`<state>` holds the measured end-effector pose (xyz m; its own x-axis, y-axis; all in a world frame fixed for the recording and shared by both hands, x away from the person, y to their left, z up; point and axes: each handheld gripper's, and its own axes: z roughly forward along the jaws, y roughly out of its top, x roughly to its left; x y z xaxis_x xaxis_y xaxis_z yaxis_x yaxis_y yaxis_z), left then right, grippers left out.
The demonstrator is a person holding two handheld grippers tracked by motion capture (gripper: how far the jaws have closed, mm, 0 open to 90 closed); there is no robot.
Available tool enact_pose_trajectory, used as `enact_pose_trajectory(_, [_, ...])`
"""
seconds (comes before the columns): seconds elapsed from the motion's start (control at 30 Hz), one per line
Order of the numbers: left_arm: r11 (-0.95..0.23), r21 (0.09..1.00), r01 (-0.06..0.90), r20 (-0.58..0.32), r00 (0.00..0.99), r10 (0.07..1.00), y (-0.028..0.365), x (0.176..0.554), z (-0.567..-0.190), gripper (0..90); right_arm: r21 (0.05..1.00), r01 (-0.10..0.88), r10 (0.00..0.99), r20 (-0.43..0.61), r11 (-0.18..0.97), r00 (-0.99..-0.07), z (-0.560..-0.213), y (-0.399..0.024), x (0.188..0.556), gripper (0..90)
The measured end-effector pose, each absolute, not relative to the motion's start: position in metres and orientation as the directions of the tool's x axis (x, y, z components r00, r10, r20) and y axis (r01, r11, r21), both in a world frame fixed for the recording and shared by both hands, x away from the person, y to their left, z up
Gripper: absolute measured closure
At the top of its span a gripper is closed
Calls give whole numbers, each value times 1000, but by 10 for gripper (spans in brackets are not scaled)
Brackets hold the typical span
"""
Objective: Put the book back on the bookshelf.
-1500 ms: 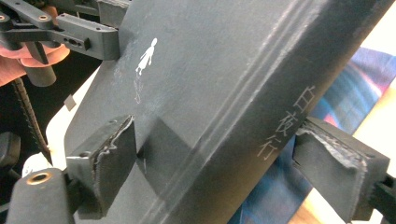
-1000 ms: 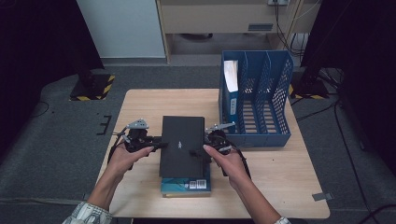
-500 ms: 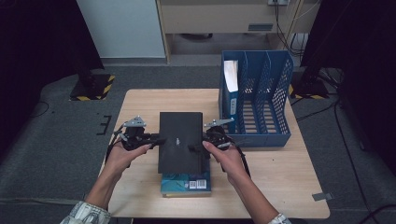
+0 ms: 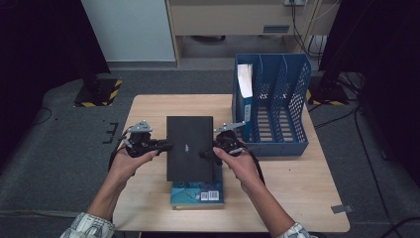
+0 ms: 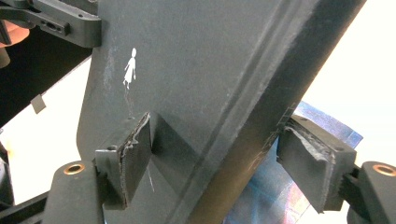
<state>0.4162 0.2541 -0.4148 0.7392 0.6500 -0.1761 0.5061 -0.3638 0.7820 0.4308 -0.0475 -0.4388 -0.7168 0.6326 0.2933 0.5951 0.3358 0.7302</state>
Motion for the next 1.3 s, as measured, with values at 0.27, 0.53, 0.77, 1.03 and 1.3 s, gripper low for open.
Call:
enact_pose_trajectory(0.27, [-387,777,497,-160,749,643,255,415,-411,726,729,589,624,288,349,-726,-438,-47,433,269])
enact_pose_trajectory(0.53, [-373,785,495,-151,736,660,255,419,-405,751,746,561,638,242,360,-731,-430,-45,434,302])
enact_pose_trajectory(0.77, [-377,785,492,-152,743,652,255,422,-404,762,745,555,634,235,368,-736,-428,-45,440,308])
enact_pose_trajectory(1.03, [-396,785,477,-130,751,647,256,409,-404,769,772,522,639,202,362,-742,-426,-47,426,321])
enact_pose_trajectory(1.3, [-400,782,478,-125,749,651,255,405,-404,768,789,506,631,201,349,-749,-430,-49,418,319])
